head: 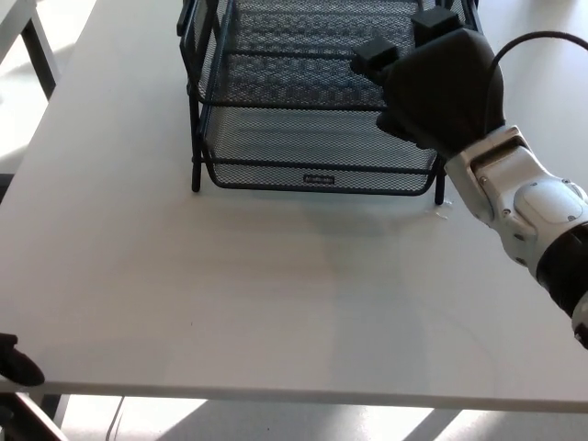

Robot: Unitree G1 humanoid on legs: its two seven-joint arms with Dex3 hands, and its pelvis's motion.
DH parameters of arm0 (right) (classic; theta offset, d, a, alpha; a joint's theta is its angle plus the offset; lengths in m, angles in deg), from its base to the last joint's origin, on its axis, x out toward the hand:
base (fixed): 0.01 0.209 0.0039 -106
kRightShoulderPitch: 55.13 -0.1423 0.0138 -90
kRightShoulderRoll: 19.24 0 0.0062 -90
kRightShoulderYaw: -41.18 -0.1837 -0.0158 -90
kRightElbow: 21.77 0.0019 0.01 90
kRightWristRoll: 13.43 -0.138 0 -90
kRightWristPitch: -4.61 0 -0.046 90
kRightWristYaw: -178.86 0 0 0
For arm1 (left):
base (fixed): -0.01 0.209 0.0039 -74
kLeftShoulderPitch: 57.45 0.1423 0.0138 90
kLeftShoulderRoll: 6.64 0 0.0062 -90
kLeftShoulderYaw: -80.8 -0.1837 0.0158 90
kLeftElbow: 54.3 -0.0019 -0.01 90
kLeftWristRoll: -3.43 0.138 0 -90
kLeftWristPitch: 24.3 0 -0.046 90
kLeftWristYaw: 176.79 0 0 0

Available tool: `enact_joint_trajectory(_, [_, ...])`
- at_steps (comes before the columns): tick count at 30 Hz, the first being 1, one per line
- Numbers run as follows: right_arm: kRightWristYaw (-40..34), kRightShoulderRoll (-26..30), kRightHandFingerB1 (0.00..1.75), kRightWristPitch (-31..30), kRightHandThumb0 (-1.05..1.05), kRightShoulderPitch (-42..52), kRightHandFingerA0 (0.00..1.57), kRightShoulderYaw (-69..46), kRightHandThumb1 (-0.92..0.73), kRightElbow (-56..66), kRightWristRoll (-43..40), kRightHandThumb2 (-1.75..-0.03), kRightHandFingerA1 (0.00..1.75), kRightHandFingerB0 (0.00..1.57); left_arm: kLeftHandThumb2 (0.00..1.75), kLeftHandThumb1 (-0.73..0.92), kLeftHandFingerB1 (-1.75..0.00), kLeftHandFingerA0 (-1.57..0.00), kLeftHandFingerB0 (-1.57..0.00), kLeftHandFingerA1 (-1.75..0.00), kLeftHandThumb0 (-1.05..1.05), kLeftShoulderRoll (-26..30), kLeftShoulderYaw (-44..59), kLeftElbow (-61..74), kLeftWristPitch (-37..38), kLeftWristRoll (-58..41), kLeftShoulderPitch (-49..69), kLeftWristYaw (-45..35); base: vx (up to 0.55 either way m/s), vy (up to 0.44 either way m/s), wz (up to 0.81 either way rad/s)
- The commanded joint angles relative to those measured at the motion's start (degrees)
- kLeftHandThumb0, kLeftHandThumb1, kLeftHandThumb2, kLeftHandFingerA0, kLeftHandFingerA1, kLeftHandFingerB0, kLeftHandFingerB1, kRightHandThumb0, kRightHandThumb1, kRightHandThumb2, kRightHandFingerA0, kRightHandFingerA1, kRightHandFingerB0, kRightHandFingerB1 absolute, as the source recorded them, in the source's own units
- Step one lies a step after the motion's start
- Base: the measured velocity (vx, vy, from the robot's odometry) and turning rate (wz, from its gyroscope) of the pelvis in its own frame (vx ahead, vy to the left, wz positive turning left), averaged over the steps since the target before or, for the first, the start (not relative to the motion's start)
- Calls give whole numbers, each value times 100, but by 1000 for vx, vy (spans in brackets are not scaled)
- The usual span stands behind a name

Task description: The robot uses its right hand to grab the drawer kept on the middle of the desk and pull it out towards the robot

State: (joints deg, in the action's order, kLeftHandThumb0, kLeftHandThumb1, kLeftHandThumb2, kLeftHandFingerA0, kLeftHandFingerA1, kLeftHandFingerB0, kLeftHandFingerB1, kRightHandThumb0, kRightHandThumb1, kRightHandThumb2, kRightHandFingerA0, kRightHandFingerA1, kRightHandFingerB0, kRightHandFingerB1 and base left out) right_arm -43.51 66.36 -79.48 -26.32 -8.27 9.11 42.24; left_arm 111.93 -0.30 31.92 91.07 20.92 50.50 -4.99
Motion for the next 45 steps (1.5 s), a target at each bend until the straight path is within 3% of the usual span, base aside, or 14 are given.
enact_joint_trajectory(1, [-821, 109, 64, 397, -41, -84, 90, -12, -52, -84, 69, -56, 157, 97, 57, 54, -60, -81, -83, -89, -28, 47, -38, -127, 240, 92, -41, -107, 0, 0, 0])
enact_joint_trajectory(8, [-1046, 196, 64, 285, -44, 311, 91, -185, -51, 429, 24, -56, 158, 96, 57, 54, -60, -82, -82, -90, -30, 56, -14, -98, 279, 106, -46, -139, 0, 0, 0])
enact_joint_trajectory(11, [-1184, 329, 67, 125, -46, 858, 92, -424, -52, 1249, -15, -56, 158, 94, 57, 54, -59, -82, -83, -88, -28, 35, 3, -34, 155, 50, -23, -213, 0, 0, 0])
enact_joint_trajectory(20, [-424, 732, 63, -455, -44, 2391, 92, -882, -53, 3689, 198, -56, 153, 94, 56, 54, -59, -82, -83, -89, -28, 44, 22, -11, 176, 102, -16, -205, 0, 0, 0])
enact_joint_trajectory(26, [-159, 795, 61, -474, -41, 3056, 90, -1039, -50, 4526, 207, -60, 152, 93, 57, 54, -59, -81, -82, -87, -27, 59, 55, -61, 207, 83, -17, -192, 0, 0, 0])
enact_joint_trajectory(45, [164, 721, 65, -437, -42, 3362, 90, -1381, -54, 4832, 345, -56, 154, 93, 56, 53, -60, -82, -83, -89, -27, 30, 69, -181, 370, 89, -66, -158, 0, 0, 0])
